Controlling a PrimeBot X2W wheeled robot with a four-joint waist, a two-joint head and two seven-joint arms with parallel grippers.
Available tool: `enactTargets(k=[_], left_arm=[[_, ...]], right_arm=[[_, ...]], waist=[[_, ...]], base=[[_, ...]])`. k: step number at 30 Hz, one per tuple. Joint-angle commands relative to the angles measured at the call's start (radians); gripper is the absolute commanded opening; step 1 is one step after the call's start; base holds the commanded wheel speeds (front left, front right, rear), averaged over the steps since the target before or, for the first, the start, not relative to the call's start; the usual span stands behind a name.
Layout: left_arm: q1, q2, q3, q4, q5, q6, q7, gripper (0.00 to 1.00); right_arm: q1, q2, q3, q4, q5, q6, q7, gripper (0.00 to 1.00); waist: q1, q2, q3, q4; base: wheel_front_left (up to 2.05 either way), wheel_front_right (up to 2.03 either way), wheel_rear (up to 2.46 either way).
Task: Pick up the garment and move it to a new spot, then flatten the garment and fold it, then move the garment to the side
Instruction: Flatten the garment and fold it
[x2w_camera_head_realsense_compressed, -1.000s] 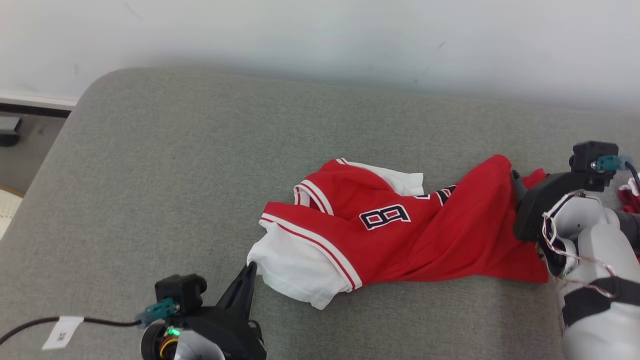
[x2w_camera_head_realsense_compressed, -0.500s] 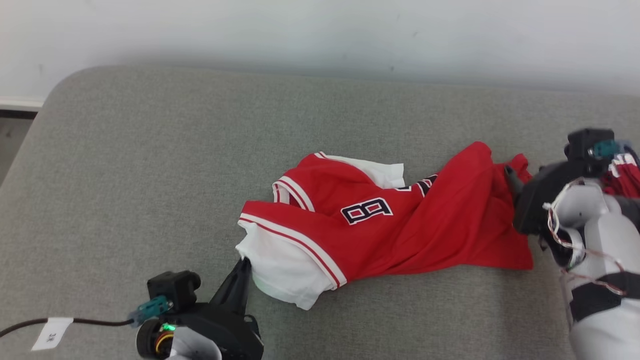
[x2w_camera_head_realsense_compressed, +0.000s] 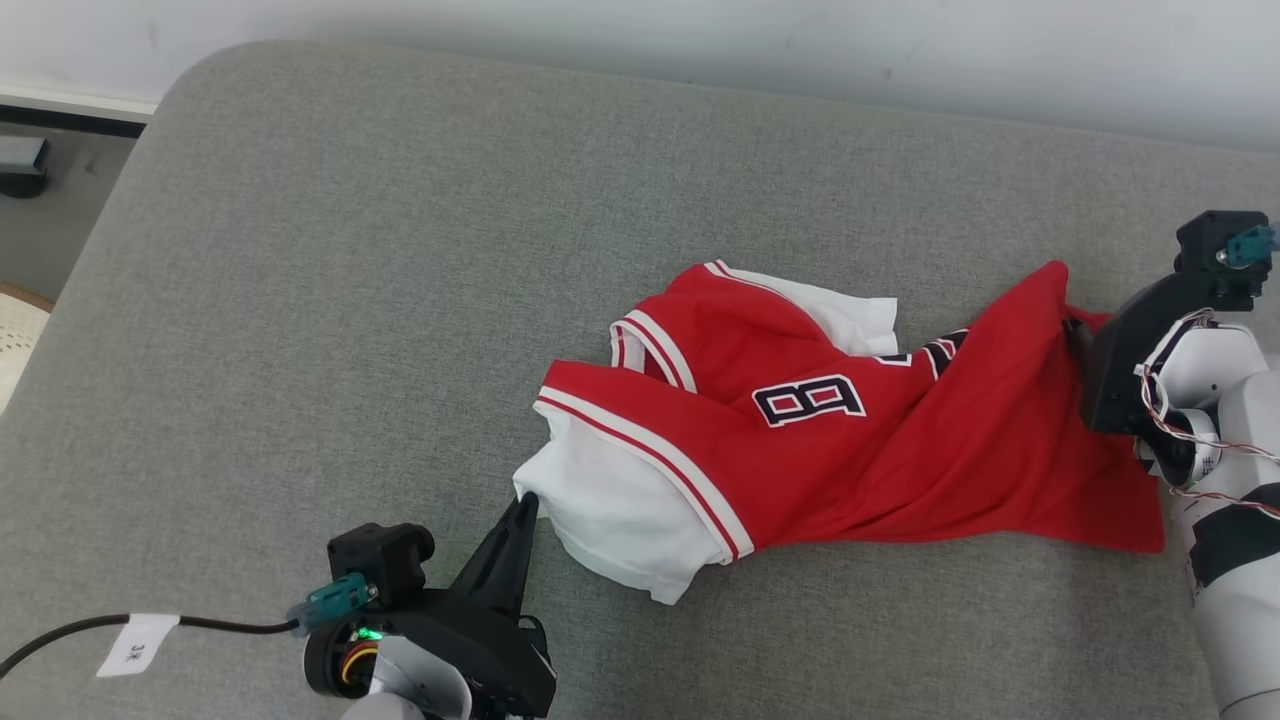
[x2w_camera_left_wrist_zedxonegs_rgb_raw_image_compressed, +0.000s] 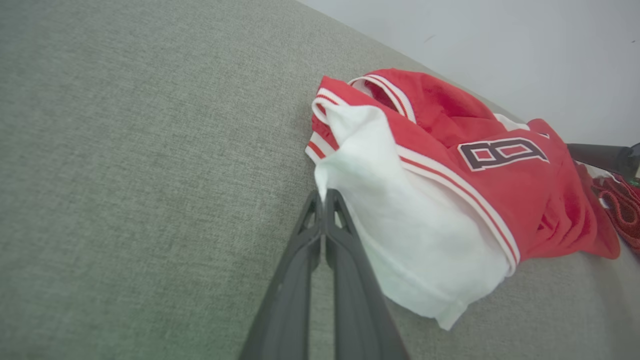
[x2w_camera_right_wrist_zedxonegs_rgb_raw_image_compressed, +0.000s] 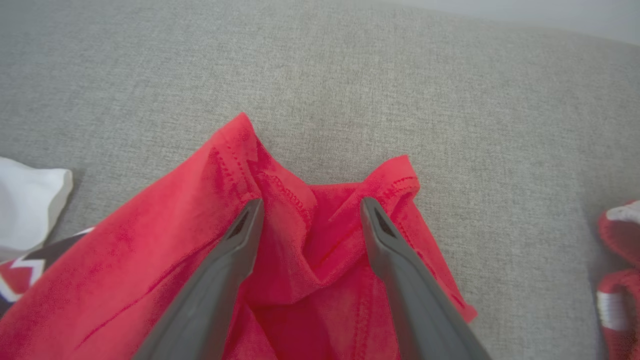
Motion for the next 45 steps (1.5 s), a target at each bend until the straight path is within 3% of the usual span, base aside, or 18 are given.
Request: enactTargets(k=[1,4,11,17,21,23,33,45], left_arm=[[-0.008,0.001,0.004,0.002,-0.002,-0.004,-0.008,0.0],[-0.019,0.0,0.009,0.006,-0.006,-0.001,-0.012,0.0],[-0.026,-0.005,0.0,0.013,-0.009,-0.005,-0.015,0.0],[-0.028,-0.005,-0.003,0.018,-0.013,-0.004,-0.016,0.0],[-0.031,-0.007,-0.007,0.021,-0.015,-0.005,-0.014,0.0],[-0.028,-0.007,-0.007,0.021,-0.016,-0.007,-0.015,0.0],[-0.023,-0.002,-0.01,0.023,-0.022,-0.002,-0.016,0.0],[-0.018,0.001,-0.018,0.021,-0.027,0.0,-0.017,0.0]], right_arm=[[-0.003,-0.006,0.005,-0.001,-0.003,-0.002,0.001,0.98],[-0.01,0.012,0.029,0.007,0.011,-0.002,0.002,0.92],[-0.014,0.016,0.101,-0.021,0.027,-0.002,-0.024,0.98],[-0.019,0.01,0.151,-0.055,0.051,-0.002,-0.019,0.96],[-0.024,-0.039,0.117,-0.072,-0.044,-0.002,-0.036,1.0],[-0.022,-0.005,0.092,-0.086,-0.069,-0.002,-0.05,1.0],[0.028,0.031,0.121,-0.096,-0.037,-0.001,0.008,0.98],[0.076,0.005,-0.018,-0.17,-0.104,-0.001,-0.021,1.0]], waist=[[-0.0001,-0.0001,0.005,0.0],[-0.0001,-0.0001,0.016,-0.009],[-0.0001,-0.0001,0.024,-0.008],[-0.0001,-0.0001,0.024,-0.007],[-0.0001,-0.0001,0.023,0.0],[-0.0001,-0.0001,0.021,0.003],[-0.0001,-0.0001,0.01,0.005],[-0.0001,-0.0001,-0.002,0.018]], base=[[0.0,0.0,0.0],[0.0,0.0,0.0],[0.0,0.0,0.0],[0.0,0.0,0.0],[0.0,0.0,0.0],[0.0,0.0,0.0],[0.0,0.0,0.0],[0.0,0.0,0.0]])
